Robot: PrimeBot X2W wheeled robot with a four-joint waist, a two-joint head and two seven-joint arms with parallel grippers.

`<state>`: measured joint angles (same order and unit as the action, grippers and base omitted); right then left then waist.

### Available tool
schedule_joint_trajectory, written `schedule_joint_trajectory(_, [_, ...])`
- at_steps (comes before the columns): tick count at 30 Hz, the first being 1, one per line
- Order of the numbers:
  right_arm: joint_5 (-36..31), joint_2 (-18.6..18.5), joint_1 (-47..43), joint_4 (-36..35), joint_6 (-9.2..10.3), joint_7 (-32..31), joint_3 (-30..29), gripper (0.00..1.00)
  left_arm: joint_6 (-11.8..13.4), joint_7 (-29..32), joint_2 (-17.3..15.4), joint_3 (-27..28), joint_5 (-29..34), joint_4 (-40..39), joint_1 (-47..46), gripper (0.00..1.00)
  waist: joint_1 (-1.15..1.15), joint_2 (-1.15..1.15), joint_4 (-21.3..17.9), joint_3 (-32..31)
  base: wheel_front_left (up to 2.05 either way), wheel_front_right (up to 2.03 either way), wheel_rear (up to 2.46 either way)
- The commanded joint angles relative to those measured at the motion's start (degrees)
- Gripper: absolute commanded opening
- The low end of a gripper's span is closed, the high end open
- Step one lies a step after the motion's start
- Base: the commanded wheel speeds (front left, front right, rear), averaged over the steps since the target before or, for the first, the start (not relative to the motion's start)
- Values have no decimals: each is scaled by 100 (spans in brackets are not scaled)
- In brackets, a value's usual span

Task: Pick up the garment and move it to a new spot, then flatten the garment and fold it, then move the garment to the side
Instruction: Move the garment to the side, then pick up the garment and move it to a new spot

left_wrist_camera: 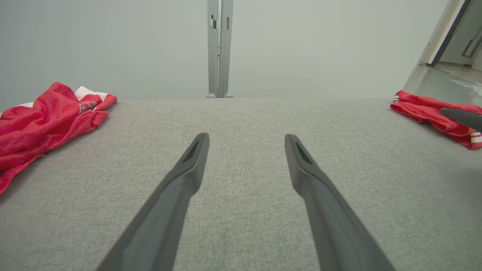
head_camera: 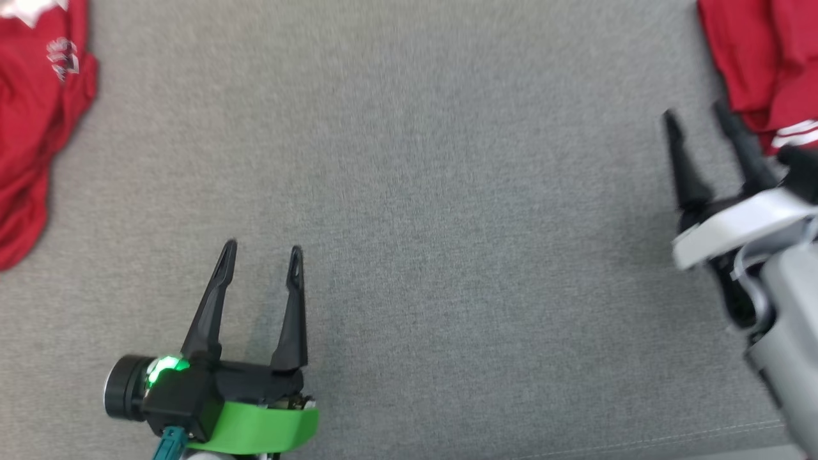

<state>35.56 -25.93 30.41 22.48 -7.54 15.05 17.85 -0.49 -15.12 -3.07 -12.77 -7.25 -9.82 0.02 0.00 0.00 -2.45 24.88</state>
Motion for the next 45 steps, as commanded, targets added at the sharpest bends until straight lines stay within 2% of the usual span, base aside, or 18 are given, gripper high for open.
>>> schedule_joint_trajectory(1, [-111,171,-285,-98,11,15,-23,100,53,0,8,97,-76,96,150,100,0,0,21,-1017,0,0,0])
schedule_joint_trajectory(8, [-866,1089,-1579,-774,7,15,-344,100,169,-1,17,291,-248,632,697,100,0,0,20,-1867,0,0,0])
schedule_joint_trajectory(13, [-1530,1504,-2469,-1285,10,16,-653,100,216,-1,18,355,-238,770,1124,100,0,0,40,-2364,0,0,0])
schedule_joint_trajectory(17, [-1816,1721,-3105,-1583,10,15,-797,100,358,-1,13,450,-264,597,1358,100,0,0,106,-2578,0,0,0])
schedule_joint_trajectory(27, [-1887,1958,-3892,-1896,10,16,-1004,100,223,-1,13,623,29,342,1882,100,0,0,145,-2821,0,0,0])
schedule_joint_trajectory(45, [-2105,2048,-4042,-1958,10,16,-1094,100,104,0,14,600,89,483,1951,100,0,0,242,-2877,0,0,0])
